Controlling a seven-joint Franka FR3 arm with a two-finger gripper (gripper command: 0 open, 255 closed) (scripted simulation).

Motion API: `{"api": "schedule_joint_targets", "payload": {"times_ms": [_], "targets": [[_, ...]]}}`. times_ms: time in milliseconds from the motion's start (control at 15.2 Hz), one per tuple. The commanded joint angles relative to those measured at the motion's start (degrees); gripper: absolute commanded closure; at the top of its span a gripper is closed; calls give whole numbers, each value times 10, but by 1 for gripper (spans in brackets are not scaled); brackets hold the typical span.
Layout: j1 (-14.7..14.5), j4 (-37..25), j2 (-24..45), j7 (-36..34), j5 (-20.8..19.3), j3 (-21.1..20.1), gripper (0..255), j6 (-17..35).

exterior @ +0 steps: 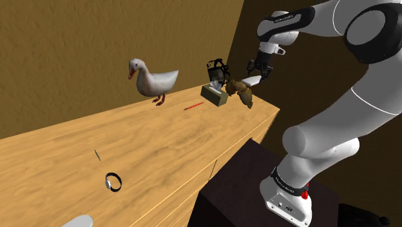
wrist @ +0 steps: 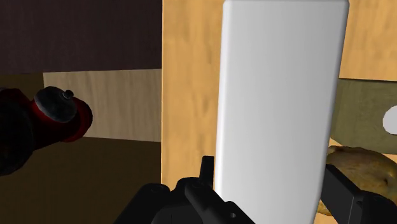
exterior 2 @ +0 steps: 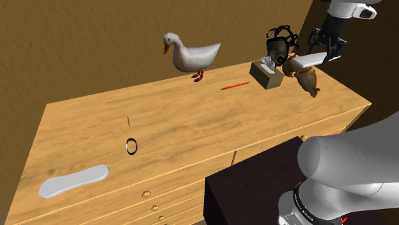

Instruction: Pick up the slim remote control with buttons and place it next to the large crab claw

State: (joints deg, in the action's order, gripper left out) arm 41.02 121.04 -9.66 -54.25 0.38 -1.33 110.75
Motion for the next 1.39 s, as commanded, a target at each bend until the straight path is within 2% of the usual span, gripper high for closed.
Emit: {"api": "schedule_joint_targets", "payload": {"times_ms": [0, 594, 1122, 1188, 1320], "targets": [[11, -28, 23, 25, -3, 14, 255, -5], [57, -192, 159, 121, 2, 64, 255, -33], [109, -408, 314, 197, 24, 89, 255, -95], [112, -423, 324, 200, 25, 89, 255, -100], [112, -407, 324, 201, 25, 89, 255, -85]]}}
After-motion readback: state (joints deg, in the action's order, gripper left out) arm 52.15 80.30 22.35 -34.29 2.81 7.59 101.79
